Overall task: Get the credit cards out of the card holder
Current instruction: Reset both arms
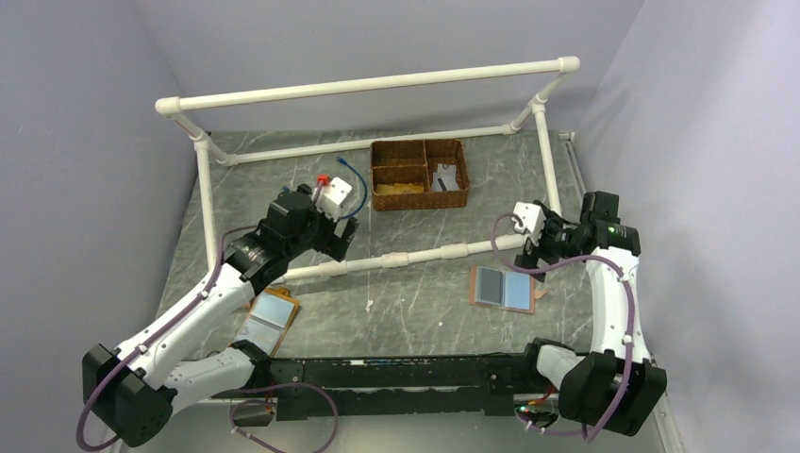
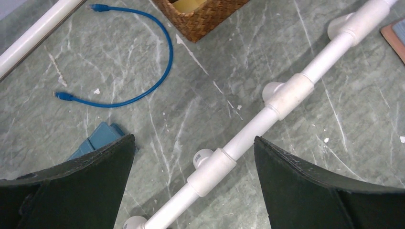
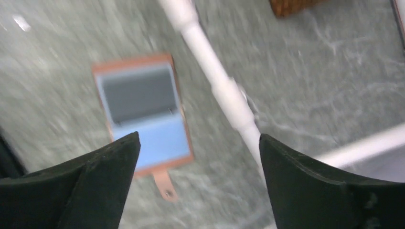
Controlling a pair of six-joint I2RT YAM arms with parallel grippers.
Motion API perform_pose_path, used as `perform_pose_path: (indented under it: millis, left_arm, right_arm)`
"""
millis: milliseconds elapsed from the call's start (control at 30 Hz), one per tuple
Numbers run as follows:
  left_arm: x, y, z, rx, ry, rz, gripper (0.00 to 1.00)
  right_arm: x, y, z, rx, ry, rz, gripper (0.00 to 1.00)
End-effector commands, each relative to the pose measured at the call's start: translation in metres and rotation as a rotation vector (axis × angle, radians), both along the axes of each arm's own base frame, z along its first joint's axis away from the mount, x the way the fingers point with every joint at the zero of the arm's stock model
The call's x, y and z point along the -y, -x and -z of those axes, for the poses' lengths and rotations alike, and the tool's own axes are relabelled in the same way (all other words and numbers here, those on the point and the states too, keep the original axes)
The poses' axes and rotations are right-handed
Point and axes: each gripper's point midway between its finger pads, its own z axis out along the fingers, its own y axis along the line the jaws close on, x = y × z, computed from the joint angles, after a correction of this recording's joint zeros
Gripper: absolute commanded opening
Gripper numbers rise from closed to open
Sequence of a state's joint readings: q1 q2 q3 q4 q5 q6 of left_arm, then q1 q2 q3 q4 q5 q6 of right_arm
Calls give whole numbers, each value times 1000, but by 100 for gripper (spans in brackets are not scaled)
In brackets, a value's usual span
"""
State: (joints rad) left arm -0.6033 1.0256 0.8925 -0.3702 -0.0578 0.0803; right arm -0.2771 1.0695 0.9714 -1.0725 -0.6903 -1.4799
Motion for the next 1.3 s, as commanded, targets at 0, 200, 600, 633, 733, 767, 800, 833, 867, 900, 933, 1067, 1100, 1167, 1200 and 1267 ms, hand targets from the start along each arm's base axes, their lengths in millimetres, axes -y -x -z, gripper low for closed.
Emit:
perform_pose_path:
  millis: [0, 200, 600, 633, 733, 767, 800, 833, 867, 900, 933, 1067, 1100, 1167, 1200, 1267]
  left_arm:
    - [-2, -13, -12, 11, 76, -53, 99]
    - [6, -9, -8, -83, 203, -96, 99]
    - [9, 17, -12, -256, 533, -287, 99]
    - [9, 18, -15, -259, 531, -287, 99]
    - [6, 19, -19, -273, 504, -295, 99]
    - [5, 20, -21, -279, 494, -298, 99]
    - [5, 20, -24, -284, 489, -301, 99]
    - [4, 22, -23, -293, 481, -304, 99]
    - [3, 23, -23, -302, 474, -308, 99]
    - [3, 24, -25, -304, 474, -308, 99]
    - [2, 25, -27, -303, 475, -310, 99]
    - [0, 27, -39, -281, 484, -298, 99]
    - [0, 28, -42, -275, 486, -295, 99]
    - [-1, 29, -45, -269, 492, -292, 99]
    - [-1, 30, -46, -267, 497, -291, 99]
    - [1, 32, -46, -278, 504, -280, 99]
  right_arm:
    - [-62, -1, -50, -136, -525, 107, 100]
    - [-33, -65, -78, -153, -686, 513, 100]
    - [17, -103, -95, -82, -863, 973, 100]
    - [19, -104, -98, -75, -861, 984, 100]
    - [20, -102, -107, -77, -832, 971, 100]
    - [17, -100, -111, -78, -825, 948, 100]
    - [14, -98, -114, -78, -823, 927, 100]
    - [11, -96, -117, -78, -818, 901, 100]
    - [9, -94, -120, -73, -816, 881, 100]
    - [8, -92, -121, -68, -813, 872, 100]
    - [8, -91, -124, -63, -809, 868, 100]
    - [9, -87, -129, -34, -781, 852, 100]
    - [8, -86, -131, -29, -781, 847, 100]
    - [5, -83, -136, -25, -781, 822, 100]
    - [3, -82, -139, -27, -784, 806, 99]
    - [-1, -81, -146, -26, -811, 798, 100]
